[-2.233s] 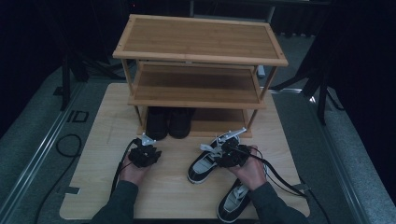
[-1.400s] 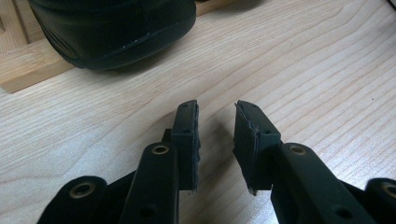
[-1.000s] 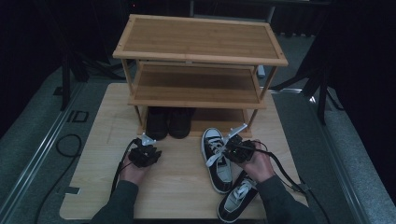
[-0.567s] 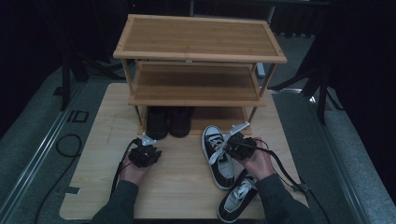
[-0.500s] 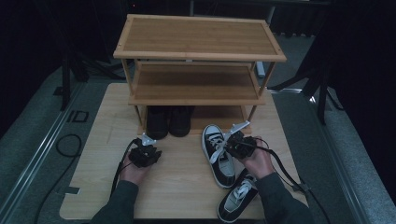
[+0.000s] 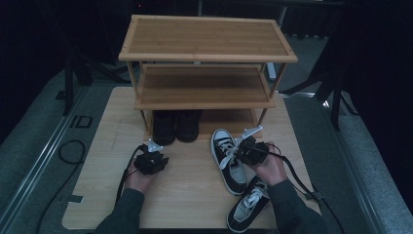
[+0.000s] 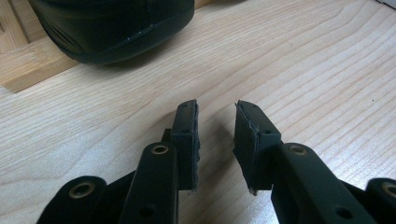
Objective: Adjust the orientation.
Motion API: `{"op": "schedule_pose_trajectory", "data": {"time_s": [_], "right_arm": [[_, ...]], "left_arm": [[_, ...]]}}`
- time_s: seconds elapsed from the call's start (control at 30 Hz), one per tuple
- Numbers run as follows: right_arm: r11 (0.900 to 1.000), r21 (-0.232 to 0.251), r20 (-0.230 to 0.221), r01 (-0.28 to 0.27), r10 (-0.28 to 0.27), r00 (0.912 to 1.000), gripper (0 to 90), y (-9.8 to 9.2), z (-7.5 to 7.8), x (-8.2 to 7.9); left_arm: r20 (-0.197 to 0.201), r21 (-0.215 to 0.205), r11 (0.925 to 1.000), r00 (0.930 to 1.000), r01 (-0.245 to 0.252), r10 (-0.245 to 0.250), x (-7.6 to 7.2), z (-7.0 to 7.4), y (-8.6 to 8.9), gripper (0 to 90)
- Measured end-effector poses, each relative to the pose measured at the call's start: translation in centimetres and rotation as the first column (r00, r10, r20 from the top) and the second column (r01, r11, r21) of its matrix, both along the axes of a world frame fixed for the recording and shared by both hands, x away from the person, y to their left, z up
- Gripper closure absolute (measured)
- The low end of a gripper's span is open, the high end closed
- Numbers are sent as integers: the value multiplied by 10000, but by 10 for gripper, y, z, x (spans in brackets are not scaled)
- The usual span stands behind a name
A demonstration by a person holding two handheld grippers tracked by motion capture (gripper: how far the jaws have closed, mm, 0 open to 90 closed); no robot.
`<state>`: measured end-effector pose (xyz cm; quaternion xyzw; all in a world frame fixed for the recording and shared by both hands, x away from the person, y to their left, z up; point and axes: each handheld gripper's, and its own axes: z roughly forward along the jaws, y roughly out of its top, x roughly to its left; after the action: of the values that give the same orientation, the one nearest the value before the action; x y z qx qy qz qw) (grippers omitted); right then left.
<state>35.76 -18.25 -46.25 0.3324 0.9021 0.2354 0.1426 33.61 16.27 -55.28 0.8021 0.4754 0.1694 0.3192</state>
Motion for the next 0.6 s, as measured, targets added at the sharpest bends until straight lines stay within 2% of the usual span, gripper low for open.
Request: {"op": "schedule_pose_trajectory", "data": {"time_s": [0.13, 0.27, 0.43, 0.6], "right_arm": [[9982, 586, -8, 149, -149, 9999, 770, -5, 9, -6], [9960, 794, 50, 418, -424, 9991, 798, -12, 16, -11], [9978, 471, -278, 474, -462, 9985, 794, -11, 9, -15], [9973, 162, -562, 719, -708, 9959, 758, -6, -4, -9]], "left_arm": [[-8, 0, 10000, 10000, -1, 1, 0, 0, 0, 699], [4, 21, 10000, 10000, -10, 10, 0, 0, 0, 694], [7, 18, 10000, 10000, -17, 17, 0, 0, 0, 695], [6, 3, 10000, 10000, -9, 9, 0, 0, 0, 694]]}}
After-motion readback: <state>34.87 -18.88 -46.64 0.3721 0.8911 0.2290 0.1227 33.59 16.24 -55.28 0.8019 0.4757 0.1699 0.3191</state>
